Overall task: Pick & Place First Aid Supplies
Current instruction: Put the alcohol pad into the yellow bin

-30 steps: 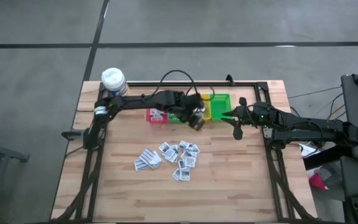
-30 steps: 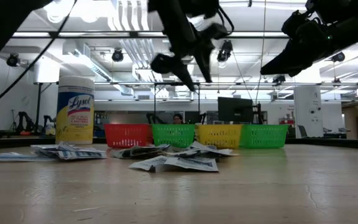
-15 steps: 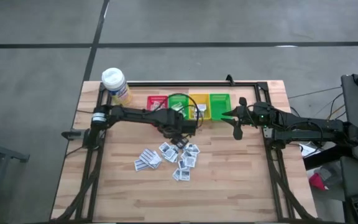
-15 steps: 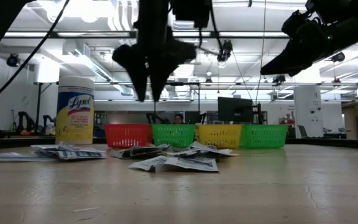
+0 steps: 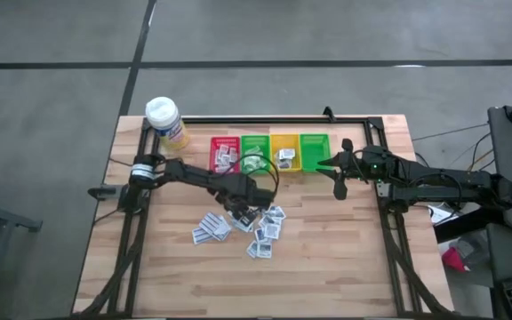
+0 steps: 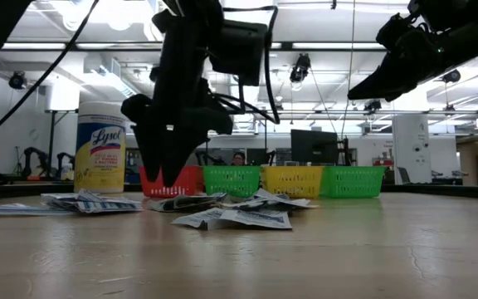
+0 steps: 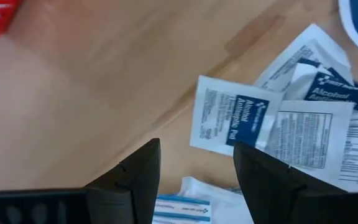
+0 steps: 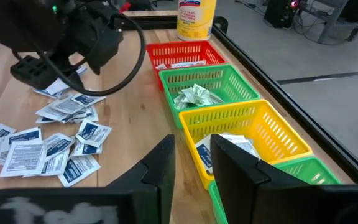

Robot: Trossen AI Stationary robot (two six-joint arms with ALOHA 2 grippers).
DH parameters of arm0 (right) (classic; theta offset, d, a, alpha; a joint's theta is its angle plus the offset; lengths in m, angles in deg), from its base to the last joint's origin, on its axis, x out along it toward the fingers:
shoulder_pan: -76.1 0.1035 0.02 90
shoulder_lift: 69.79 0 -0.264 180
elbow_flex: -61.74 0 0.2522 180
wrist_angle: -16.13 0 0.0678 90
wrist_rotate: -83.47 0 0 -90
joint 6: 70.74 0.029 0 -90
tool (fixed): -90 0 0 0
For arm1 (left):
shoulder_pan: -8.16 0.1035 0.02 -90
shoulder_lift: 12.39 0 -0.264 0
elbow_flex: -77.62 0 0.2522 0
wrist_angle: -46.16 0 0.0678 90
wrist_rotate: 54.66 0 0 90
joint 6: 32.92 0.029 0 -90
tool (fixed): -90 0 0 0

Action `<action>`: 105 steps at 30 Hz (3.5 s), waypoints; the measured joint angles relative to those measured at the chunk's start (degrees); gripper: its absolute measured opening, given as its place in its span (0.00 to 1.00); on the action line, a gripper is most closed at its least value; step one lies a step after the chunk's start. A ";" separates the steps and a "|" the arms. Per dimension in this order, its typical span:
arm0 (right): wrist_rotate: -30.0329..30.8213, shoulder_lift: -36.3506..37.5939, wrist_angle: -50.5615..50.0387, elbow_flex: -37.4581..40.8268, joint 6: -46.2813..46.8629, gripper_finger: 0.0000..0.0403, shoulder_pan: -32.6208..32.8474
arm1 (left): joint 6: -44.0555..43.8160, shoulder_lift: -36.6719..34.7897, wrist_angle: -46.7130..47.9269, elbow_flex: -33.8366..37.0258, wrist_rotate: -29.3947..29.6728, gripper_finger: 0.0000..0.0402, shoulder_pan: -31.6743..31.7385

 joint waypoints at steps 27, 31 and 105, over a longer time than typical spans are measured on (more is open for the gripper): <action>-0.02 -0.02 0.02 0.00 0.21 0.25 0.00 | -2.56 -0.34 -11.05 7.24 -2.62 0.49 -0.43; -0.01 -0.04 0.02 0.00 0.53 0.26 0.00 | -2.56 -0.48 -12.36 8.44 -2.84 0.49 -0.38; -0.01 -0.02 0.02 -0.01 1.67 0.27 0.00 | 49.82 -9.14 -11.09 11.57 10.23 0.46 -0.32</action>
